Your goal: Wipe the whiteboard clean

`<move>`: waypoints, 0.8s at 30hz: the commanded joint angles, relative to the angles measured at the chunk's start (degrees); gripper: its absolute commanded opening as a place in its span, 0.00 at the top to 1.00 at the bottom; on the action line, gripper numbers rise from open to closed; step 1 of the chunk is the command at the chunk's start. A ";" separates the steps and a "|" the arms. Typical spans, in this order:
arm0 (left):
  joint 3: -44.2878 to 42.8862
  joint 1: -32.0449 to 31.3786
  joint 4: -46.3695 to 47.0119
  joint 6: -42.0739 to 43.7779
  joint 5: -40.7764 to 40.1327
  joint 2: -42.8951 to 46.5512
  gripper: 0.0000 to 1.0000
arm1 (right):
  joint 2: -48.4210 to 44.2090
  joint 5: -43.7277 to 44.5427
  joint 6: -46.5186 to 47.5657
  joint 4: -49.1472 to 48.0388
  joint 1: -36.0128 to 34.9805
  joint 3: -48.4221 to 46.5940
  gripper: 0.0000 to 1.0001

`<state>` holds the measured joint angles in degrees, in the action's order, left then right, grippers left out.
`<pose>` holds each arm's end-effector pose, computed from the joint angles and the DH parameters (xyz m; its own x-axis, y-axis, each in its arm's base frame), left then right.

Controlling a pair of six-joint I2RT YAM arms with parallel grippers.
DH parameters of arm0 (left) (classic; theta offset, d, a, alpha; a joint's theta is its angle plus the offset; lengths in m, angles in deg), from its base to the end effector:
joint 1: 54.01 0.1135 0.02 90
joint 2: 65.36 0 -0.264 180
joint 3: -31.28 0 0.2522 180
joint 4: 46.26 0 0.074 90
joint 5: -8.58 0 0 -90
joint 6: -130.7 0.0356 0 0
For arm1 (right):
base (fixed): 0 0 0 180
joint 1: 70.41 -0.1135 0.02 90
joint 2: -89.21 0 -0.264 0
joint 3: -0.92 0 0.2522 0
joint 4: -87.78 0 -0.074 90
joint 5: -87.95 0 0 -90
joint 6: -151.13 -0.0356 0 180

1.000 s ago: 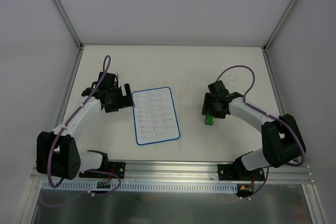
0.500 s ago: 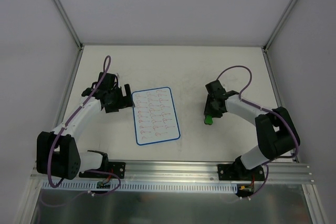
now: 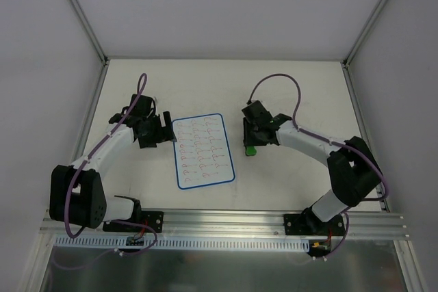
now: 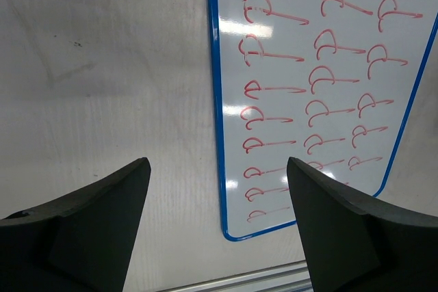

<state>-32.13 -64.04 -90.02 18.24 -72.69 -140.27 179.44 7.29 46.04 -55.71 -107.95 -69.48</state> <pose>0.2557 -0.0507 0.2284 -0.8461 -0.2338 -0.4790 -0.0713 0.9402 -0.3330 0.2563 0.1897 0.2011 -0.7752 -0.2717 -0.5703 -0.3398 0.9404 0.0139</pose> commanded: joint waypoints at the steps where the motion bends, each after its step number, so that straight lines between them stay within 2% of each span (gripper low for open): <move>1: -0.10 0.53 -0.76 0.75 -0.47 -0.23 0.19 | 2.82 0.32 2.08 -0.68 -4.90 -6.28 0.86; 9: -0.10 0.62 -0.76 0.92 -1.79 -0.14 0.20 | 13.55 -0.55 2.08 -0.15 -14.04 -15.24 0.87; 14: -0.10 0.53 -0.76 1.01 -1.79 0.03 0.20 | 19.27 -5.38 1.38 0.98 -15.90 -19.03 0.87; 20: 0.34 0.53 -0.76 0.84 -1.97 0.56 0.20 | 20.07 -0.04 0.94 6.43 -15.81 -17.80 0.89; 24: 0.25 0.62 -0.68 0.49 -0.39 0.38 0.19 | 17.87 1.12 1.03 10.30 -14.41 -13.60 0.91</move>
<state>-32.13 -64.04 -90.02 18.24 -73.41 -140.36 198.55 5.15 47.20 -53.77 -123.82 -86.77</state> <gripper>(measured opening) 0.804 0.361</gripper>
